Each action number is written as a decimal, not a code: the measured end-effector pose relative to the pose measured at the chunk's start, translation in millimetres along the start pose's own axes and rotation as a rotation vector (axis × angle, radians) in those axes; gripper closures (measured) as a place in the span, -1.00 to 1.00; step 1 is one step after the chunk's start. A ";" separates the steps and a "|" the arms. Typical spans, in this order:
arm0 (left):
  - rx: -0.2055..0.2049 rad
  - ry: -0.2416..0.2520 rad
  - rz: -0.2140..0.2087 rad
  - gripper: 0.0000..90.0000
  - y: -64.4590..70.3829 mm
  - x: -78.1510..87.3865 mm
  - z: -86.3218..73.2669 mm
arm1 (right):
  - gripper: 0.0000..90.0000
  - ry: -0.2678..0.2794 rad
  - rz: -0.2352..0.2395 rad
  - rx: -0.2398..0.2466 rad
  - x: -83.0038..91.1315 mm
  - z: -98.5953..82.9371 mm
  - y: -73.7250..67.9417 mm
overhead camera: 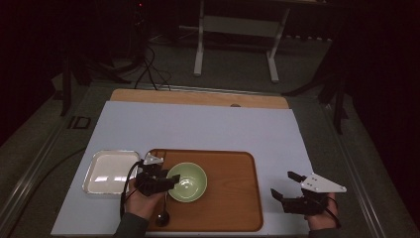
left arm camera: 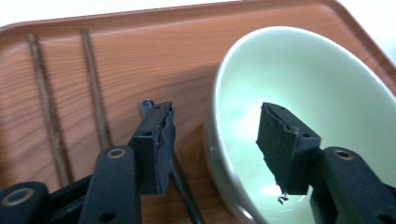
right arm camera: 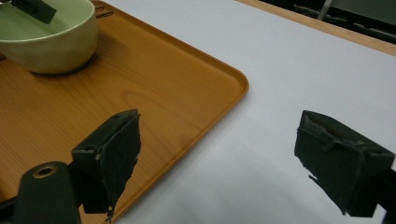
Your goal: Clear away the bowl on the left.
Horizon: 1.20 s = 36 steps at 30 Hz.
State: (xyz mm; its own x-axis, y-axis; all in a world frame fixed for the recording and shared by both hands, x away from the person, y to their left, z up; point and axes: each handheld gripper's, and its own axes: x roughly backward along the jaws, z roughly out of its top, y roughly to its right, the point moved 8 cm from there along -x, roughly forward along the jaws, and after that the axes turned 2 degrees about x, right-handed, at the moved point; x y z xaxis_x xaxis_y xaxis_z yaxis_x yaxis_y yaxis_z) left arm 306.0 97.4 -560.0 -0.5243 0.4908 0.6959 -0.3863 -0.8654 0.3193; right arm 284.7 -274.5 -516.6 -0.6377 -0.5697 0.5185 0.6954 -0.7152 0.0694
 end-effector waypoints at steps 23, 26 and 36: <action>0.044 0.089 -0.001 -0.18 -16.5 30.6 16.2 | -0.68 0.004 -0.002 -0.001 0.5 0.3 0.2; 0.042 0.097 0.002 -0.18 -18.1 33.5 17.6 | -0.68 0.004 -0.001 -0.001 0.5 0.4 0.2; 0.025 0.129 0.027 -0.17 -24.5 42.7 23.0 | -0.68 0.006 -0.002 -0.001 0.7 0.6 0.3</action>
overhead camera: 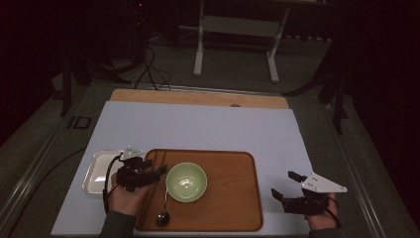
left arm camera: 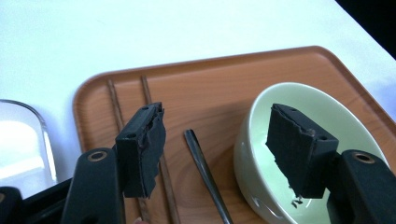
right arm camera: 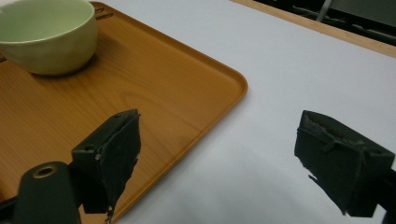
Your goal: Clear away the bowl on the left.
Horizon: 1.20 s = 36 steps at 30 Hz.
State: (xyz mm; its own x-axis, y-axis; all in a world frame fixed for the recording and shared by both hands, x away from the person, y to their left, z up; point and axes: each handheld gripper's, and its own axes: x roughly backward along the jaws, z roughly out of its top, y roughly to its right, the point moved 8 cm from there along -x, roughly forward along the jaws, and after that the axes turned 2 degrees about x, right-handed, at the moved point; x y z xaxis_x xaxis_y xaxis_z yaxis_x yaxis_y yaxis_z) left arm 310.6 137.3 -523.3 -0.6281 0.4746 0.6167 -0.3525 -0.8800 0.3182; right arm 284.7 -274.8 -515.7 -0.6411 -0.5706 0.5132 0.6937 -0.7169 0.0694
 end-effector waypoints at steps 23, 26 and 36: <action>0.024 0.059 0.058 -0.19 -25.1 19.7 12.0 | -0.68 0.000 -0.001 0.001 0.3 0.2 -0.1; 0.026 0.064 0.064 -0.19 -27.9 22.0 13.0 | -0.68 0.001 -0.001 0.001 0.4 0.1 0.0; 0.026 0.090 0.081 -0.19 -37.4 30.9 17.2 | -0.68 0.001 -0.003 0.002 0.5 0.2 0.0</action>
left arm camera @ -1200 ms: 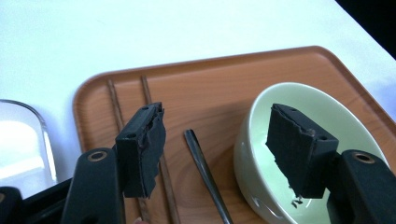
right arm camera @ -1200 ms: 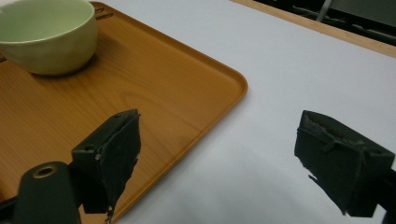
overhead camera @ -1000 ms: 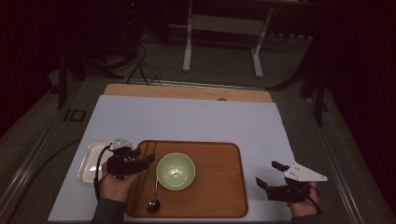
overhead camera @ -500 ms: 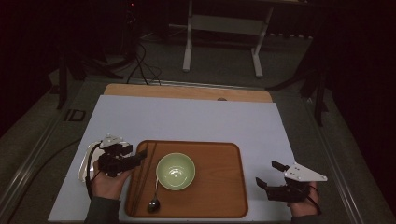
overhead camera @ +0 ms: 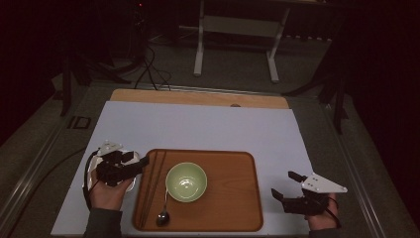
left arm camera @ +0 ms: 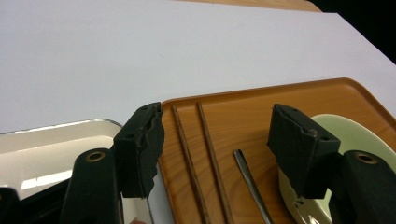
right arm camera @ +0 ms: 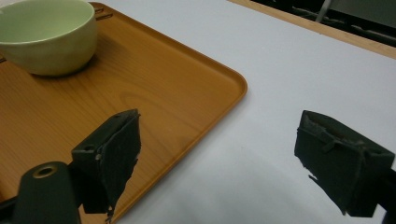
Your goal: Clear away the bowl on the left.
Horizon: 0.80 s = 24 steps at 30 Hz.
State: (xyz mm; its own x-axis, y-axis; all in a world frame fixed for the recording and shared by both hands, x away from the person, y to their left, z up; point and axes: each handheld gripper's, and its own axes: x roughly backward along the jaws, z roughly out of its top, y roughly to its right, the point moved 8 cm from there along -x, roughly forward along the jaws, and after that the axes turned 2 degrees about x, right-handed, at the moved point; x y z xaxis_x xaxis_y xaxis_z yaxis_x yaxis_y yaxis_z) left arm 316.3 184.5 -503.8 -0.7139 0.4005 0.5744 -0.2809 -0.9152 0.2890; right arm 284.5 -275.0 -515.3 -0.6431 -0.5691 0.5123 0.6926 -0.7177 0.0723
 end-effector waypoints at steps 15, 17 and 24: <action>0.043 0.042 0.058 -0.11 -32.3 20.4 5.9 | -0.68 0.001 -0.002 -0.001 0.2 -0.1 0.5; 0.049 0.047 0.064 -0.11 -36.0 23.1 6.6 | -0.68 0.001 -0.001 -0.001 0.1 0.0 0.4; 0.075 0.076 0.092 -0.08 -50.4 32.6 9.6 | -0.68 0.002 -0.004 -0.002 0.7 -0.1 1.2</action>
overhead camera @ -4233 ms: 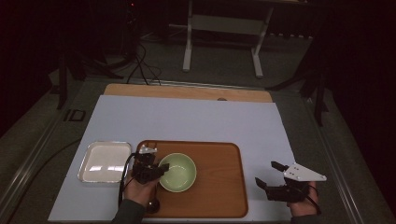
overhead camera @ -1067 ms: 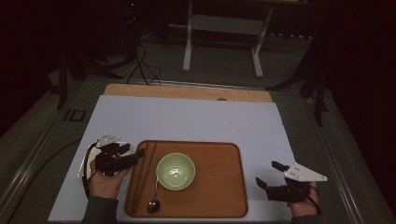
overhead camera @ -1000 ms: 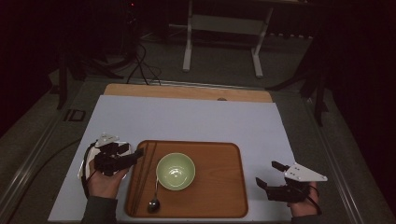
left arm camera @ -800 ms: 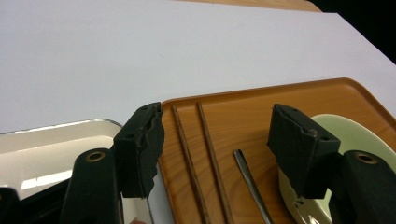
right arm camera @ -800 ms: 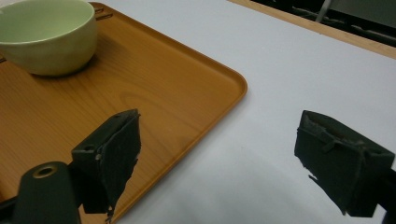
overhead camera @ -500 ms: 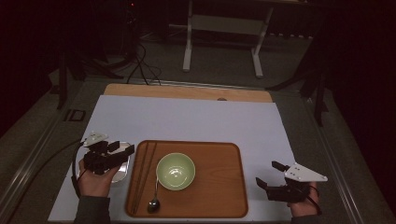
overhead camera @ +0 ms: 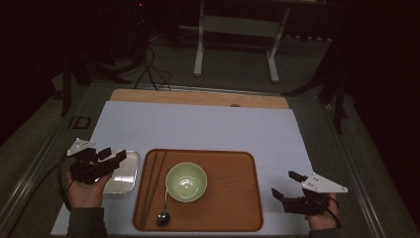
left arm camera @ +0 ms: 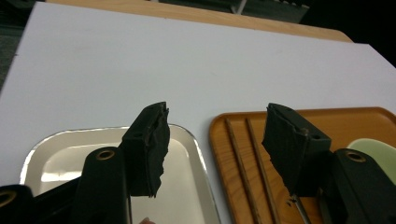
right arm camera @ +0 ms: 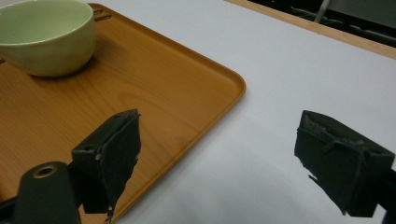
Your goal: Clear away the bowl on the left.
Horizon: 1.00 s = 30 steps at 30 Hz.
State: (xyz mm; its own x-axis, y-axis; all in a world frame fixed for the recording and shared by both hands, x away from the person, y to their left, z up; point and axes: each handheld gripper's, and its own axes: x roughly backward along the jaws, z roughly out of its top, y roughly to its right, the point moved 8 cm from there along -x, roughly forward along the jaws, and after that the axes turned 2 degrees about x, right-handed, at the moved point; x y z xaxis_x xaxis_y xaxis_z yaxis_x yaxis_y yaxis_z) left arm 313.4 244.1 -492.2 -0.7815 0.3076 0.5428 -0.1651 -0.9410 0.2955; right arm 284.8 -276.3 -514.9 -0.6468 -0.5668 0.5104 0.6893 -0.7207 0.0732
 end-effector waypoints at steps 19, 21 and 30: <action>-0.007 0.038 0.067 -0.08 -29.1 7.7 -0.5 | -0.68 0.001 -0.001 0.000 0.4 0.2 -0.2; -0.001 0.038 0.075 -0.08 -32.6 6.4 -2.0 | -0.68 0.001 0.000 0.000 0.2 0.2 -0.3; 0.003 0.027 0.119 -0.08 -50.0 2.9 -8.3 | -0.68 0.000 -0.001 0.000 0.3 0.1 -0.5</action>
State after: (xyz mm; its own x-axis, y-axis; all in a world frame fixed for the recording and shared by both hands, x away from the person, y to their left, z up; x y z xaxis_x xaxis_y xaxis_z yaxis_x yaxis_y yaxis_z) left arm 314.3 290.9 -512.0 -0.8116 0.1897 0.5525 -0.0684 -0.9702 0.2326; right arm 284.3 -276.0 -514.7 -0.6473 -0.5660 0.5105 0.6887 -0.7213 0.0735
